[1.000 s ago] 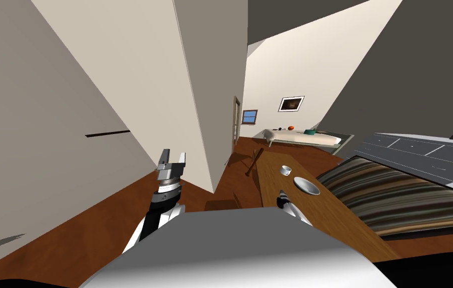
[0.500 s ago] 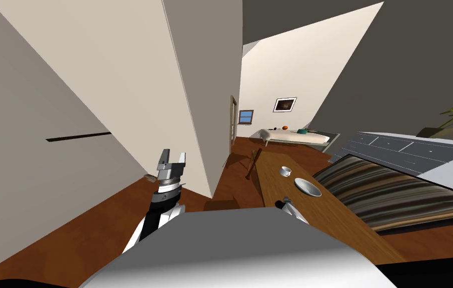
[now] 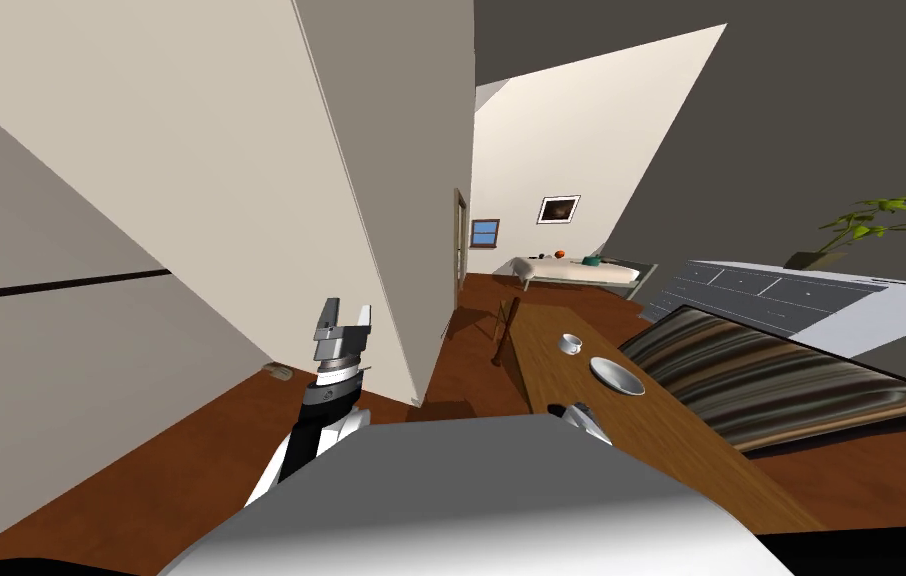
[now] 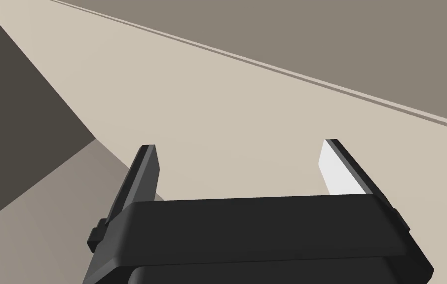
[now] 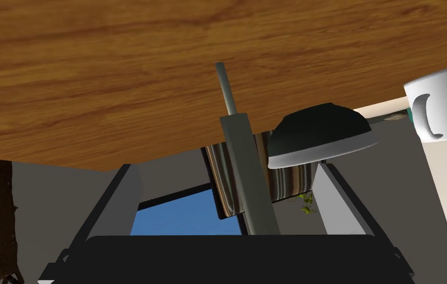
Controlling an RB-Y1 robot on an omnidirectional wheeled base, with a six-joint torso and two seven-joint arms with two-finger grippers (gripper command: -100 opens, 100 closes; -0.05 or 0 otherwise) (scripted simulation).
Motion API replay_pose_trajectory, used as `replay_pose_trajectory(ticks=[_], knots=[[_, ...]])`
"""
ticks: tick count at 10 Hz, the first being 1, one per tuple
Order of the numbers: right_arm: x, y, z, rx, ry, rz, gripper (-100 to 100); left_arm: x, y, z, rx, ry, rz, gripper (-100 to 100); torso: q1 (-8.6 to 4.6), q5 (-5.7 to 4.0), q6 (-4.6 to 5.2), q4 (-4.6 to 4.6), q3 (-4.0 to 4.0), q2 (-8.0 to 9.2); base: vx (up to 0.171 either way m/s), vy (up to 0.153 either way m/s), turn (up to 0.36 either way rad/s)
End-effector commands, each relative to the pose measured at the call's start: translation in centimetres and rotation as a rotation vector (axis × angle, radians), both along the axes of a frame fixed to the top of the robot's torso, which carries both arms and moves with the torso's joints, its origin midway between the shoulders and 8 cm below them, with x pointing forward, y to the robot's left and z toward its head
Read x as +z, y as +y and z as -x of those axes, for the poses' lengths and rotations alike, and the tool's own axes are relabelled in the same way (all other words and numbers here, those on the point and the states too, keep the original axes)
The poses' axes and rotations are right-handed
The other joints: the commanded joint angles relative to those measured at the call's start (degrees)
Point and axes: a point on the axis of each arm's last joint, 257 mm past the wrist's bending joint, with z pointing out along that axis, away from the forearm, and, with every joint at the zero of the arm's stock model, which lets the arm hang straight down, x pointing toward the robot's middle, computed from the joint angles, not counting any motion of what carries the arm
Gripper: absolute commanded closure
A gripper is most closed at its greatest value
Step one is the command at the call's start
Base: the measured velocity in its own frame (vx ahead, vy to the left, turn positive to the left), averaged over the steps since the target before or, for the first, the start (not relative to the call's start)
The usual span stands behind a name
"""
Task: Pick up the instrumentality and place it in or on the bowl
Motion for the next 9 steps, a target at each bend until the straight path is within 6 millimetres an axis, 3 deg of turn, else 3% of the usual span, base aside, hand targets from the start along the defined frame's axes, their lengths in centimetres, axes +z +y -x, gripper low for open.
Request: replay_pose_trajectory(ticks=[1, 6, 9], knots=[[0.0, -0.3, 1.4, -0.032, 0.047, 0.029, -100, 0.0, 0.0, 0.0, 0.000, 0.000, 0.000, 0, 0.00, 0.00, 0.00, 0.00, 0.00, 0.00, 0.148, 0.046, -0.163], [0.3, -0.6, 4.6, -0.107, 0.169, 0.113, -100, 0.0, 0.0, 0.0, 0.000, 0.000, 0.000, 0, 0.08, 0.01, 0.02, -0.06, -0.15, -0.26, 0.164, 0.059, -0.175], [0.4, -0.4, 5.6, -0.128, 0.208, 0.140, -100, 0.0, 0.0, 0.0, 0.000, 0.000, 0.000, 0, -0.06, -0.01, 0.00, -0.01, -0.03, -0.04, 0.121, 0.047, -0.091]])
